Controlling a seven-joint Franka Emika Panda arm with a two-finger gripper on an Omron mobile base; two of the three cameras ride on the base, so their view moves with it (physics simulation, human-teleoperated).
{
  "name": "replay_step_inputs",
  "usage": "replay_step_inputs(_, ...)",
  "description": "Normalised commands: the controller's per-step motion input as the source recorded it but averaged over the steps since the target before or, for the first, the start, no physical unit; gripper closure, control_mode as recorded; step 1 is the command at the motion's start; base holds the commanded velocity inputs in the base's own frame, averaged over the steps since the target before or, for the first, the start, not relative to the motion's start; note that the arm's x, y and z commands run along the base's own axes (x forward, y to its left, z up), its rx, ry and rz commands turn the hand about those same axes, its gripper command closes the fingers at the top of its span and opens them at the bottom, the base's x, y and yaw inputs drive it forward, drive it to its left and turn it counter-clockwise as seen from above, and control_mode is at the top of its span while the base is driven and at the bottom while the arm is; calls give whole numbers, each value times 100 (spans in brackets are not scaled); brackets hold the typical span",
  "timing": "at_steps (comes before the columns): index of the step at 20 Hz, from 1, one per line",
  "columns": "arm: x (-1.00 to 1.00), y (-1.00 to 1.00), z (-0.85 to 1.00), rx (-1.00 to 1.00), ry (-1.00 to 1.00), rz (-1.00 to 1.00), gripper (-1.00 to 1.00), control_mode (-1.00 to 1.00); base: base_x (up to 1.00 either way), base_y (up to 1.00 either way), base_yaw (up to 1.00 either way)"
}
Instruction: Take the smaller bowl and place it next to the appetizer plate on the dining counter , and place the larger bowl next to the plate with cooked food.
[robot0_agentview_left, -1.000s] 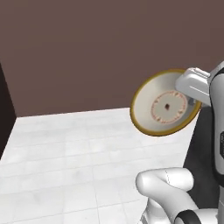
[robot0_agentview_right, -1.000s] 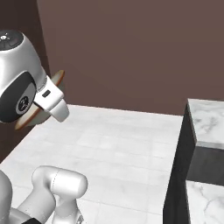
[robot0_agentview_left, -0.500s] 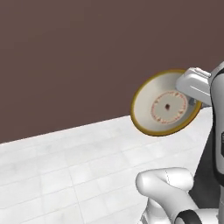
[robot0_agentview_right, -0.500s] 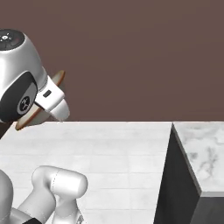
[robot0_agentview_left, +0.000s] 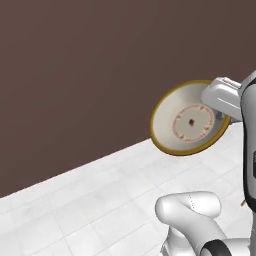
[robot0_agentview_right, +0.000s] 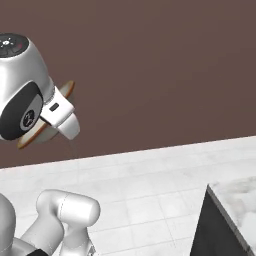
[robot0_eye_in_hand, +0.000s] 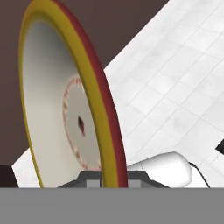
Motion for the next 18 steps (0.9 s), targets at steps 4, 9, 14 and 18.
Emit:
replay_step_inputs(4,0,0,0,0,0,0,100,100,100,21,-43)
replay_step_inputs(9,0,0,0,0,0,0,100,100,100,11,-46)
replay_step_inputs(14,0,0,0,0,0,0,100,100,98,2,-46)
replay_step_inputs(18,0,0,0,0,0,0,100,100,67,-3,-44)
